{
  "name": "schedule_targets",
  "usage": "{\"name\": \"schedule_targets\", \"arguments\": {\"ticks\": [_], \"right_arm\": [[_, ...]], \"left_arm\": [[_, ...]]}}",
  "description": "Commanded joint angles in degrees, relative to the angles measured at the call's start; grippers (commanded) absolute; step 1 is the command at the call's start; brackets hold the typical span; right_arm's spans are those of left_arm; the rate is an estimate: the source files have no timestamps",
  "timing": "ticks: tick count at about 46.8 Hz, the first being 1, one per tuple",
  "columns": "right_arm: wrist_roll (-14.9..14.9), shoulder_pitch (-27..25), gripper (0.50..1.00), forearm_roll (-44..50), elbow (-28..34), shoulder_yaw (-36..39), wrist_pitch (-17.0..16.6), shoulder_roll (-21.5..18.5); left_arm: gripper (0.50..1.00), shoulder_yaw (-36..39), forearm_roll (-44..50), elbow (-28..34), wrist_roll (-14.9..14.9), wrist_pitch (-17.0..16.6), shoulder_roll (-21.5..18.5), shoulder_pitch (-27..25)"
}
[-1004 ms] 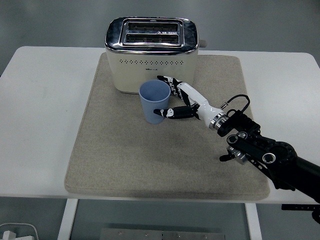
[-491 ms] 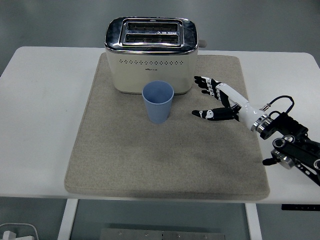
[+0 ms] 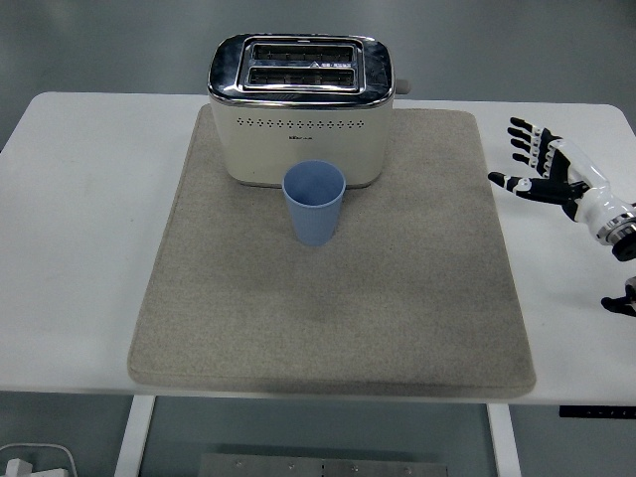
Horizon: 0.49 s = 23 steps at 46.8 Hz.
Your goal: Put the water cup in front of the bread machine
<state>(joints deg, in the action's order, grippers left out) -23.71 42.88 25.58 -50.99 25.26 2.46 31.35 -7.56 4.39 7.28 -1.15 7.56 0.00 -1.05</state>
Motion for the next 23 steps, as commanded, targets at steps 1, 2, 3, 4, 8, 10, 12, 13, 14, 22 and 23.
{"name": "schedule_targets", "arguments": {"ticks": [1, 2, 3, 4, 8, 10, 12, 13, 14, 22, 23], "right_arm": [[2.70, 0.80, 0.934, -6.49, 2.99, 0.40, -0.17, -0.50], [3.14, 1.42, 0.934, -7.81, 3.70, 0.32, -0.17, -0.85], [3.58, 2.03, 0.934, -8.87, 4.23, 0.32, -0.09, -1.37], [4.02, 2.56, 0.934, -9.83, 4.67, 0.32, -0.09, -1.99], [6.48, 3.88, 0.934, -12.82, 5.46, 0.32, -0.08, -3.66], [7.71, 3.88, 0.934, -13.71, 5.46, 0.49, 0.09, -4.01], [8.68, 4.06, 0.934, -14.41, 5.46, 0.49, 0.35, -4.63], [9.12, 4.23, 0.934, -14.59, 5.46, 0.41, 0.53, -5.15], [9.47, 4.32, 0.934, -14.68, 5.46, 0.49, 0.70, -5.77], [10.53, 5.81, 0.934, -14.76, 5.55, 0.49, 2.20, -8.15], [10.53, 5.99, 0.934, -14.85, 5.55, 0.49, 2.63, -8.32]], "left_arm": [[0.999, 0.00, 0.00, 0.01, 0.01, 0.00, 0.00, -0.01], [1.000, 0.00, 0.00, 0.01, 0.01, 0.00, 0.00, -0.01], [0.999, 0.00, 0.00, 0.01, 0.01, 0.00, 0.00, -0.01], [0.999, 0.00, 0.00, 0.01, 0.01, 0.00, 0.00, -0.01], [0.999, 0.00, 0.00, 0.01, 0.01, 0.00, 0.00, -0.01], [0.999, 0.00, 0.00, 0.01, 0.01, 0.00, 0.00, -0.01], [1.000, 0.00, 0.00, 0.01, 0.01, 0.00, 0.00, -0.01], [1.000, 0.00, 0.00, -0.08, 0.01, 0.00, 0.00, -0.01], [0.999, 0.00, 0.00, 0.01, 0.01, 0.00, 0.00, -0.01], [0.999, 0.00, 0.00, 0.01, 0.01, 0.00, 0.00, -0.01], [0.999, 0.00, 0.00, -0.08, 0.01, 0.00, 0.00, -0.01]]}}
